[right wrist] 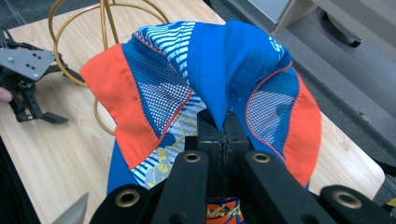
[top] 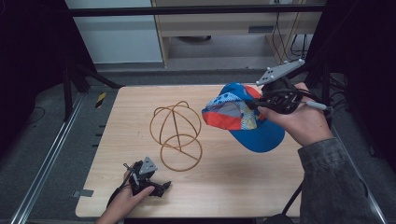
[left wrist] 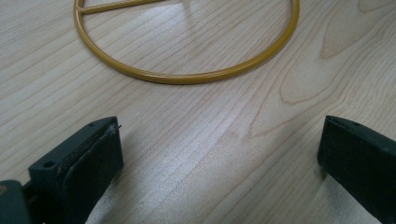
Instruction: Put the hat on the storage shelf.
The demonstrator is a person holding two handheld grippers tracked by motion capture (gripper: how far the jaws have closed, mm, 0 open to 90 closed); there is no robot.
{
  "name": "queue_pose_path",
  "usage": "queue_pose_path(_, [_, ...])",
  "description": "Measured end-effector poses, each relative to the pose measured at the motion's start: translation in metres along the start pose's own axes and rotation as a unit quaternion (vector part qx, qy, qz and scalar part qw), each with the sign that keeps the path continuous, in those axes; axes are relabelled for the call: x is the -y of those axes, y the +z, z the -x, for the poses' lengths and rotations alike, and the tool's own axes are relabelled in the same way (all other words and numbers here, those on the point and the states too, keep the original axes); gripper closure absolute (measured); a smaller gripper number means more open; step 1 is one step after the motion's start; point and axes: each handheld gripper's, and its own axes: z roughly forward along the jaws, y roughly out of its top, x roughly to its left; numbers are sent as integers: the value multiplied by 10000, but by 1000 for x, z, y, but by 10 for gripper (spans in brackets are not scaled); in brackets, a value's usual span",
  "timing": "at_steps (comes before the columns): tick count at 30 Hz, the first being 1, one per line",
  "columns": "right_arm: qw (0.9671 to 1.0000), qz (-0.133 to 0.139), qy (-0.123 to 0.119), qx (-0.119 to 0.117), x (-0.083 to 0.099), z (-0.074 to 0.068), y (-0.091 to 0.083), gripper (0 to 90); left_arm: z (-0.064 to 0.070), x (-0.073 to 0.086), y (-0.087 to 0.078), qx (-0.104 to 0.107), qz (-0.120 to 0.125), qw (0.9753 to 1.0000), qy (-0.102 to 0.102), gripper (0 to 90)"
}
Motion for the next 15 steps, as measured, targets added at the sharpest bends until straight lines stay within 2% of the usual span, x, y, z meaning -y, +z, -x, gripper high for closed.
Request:
queue_pose_path(5, [9999, 148, 23, -63, -11, -3, 1, 897, 0, 0, 0, 3, 0, 10000, -2, 0])
queue_pose_path(7, [9995, 305, 36, -108, -20, -6, 2, 897, 0, 0, 0, 1, -5, 10000, 3, 0])
queue_pose_path(10, [9993, 354, 59, -131, -25, -7, 4, 897, 0, 0, 0, -2, -6, 10000, 10, 0])
queue_pose_path(15, [9992, 362, -68, -135, -44, -13, 7, 897, 0, 0, 0, -1, -7, 10000, 12, 0])
